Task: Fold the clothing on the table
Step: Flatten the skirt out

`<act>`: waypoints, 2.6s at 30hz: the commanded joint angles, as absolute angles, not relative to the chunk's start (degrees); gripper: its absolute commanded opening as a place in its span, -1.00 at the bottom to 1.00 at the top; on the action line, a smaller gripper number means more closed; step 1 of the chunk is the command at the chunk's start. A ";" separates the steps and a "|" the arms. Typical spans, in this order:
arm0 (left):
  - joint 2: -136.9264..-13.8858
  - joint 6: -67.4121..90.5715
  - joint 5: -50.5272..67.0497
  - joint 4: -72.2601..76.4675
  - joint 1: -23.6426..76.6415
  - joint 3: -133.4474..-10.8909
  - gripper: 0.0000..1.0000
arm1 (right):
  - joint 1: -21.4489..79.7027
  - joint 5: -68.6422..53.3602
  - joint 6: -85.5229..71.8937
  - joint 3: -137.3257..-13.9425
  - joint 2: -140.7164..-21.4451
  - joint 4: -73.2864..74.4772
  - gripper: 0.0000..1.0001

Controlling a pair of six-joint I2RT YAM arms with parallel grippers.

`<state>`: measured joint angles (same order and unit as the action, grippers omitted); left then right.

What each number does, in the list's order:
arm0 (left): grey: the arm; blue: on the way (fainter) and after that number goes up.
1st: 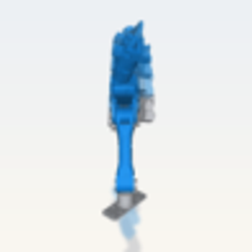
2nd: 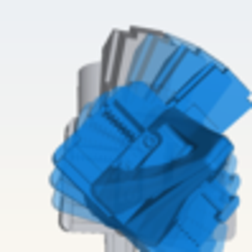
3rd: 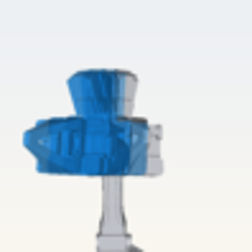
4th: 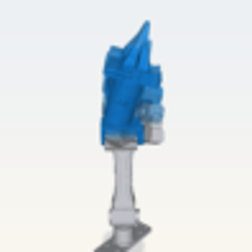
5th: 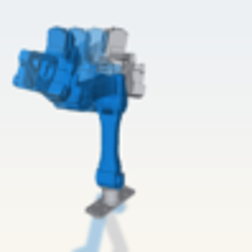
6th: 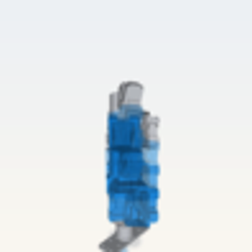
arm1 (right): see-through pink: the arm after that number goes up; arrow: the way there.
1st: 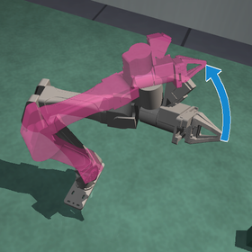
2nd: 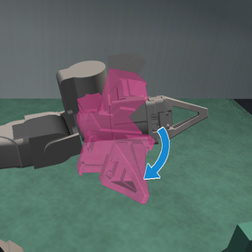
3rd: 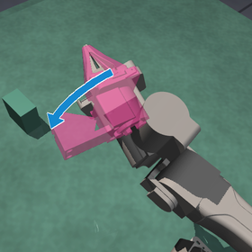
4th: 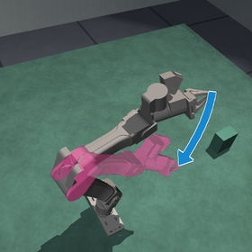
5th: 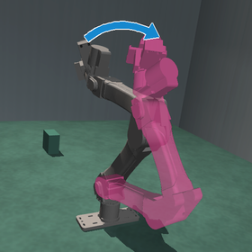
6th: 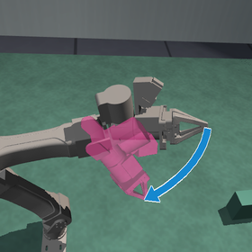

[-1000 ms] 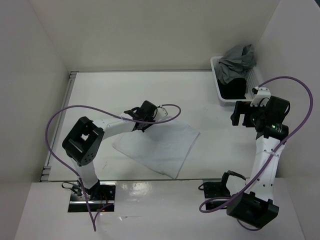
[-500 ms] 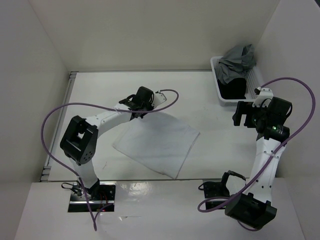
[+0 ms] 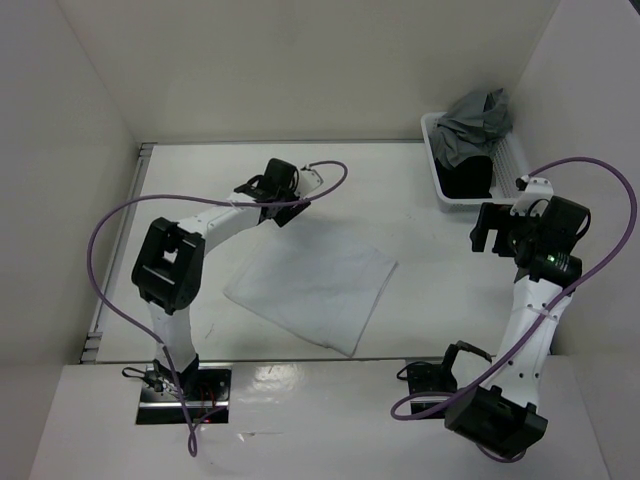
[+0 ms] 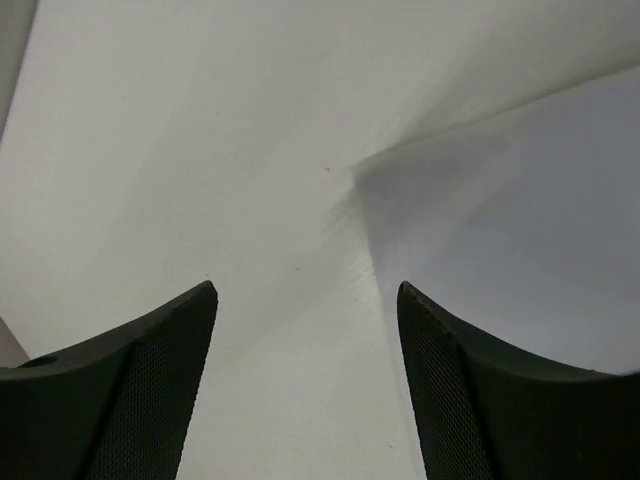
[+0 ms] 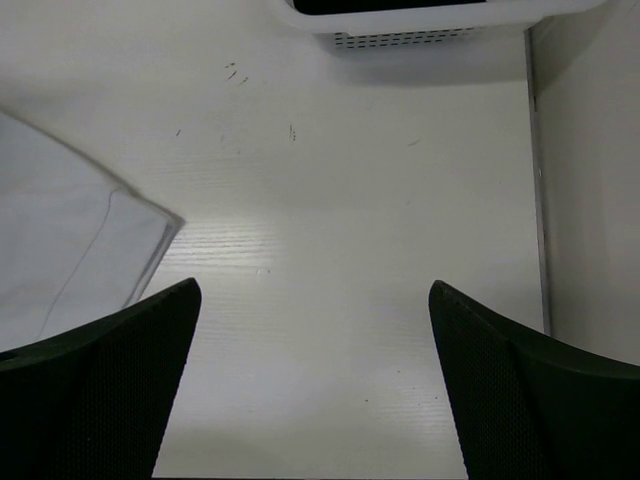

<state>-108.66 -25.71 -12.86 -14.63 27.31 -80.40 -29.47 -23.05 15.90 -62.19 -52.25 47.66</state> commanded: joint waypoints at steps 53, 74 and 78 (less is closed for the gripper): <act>-52.12 -5.80 26.46 -31.20 -26.02 -52.82 1.00 | 37.09 -23.20 24.17 -79.28 -108.02 63.18 0.98; -52.12 -5.80 26.46 -30.67 -26.02 -52.82 1.00 | 39.46 -22.84 26.97 -75.85 -113.64 63.36 0.98; -52.12 -5.80 26.46 -30.67 -26.02 -52.82 1.00 | 41.57 -25.74 28.38 -76.38 -114.87 64.69 0.98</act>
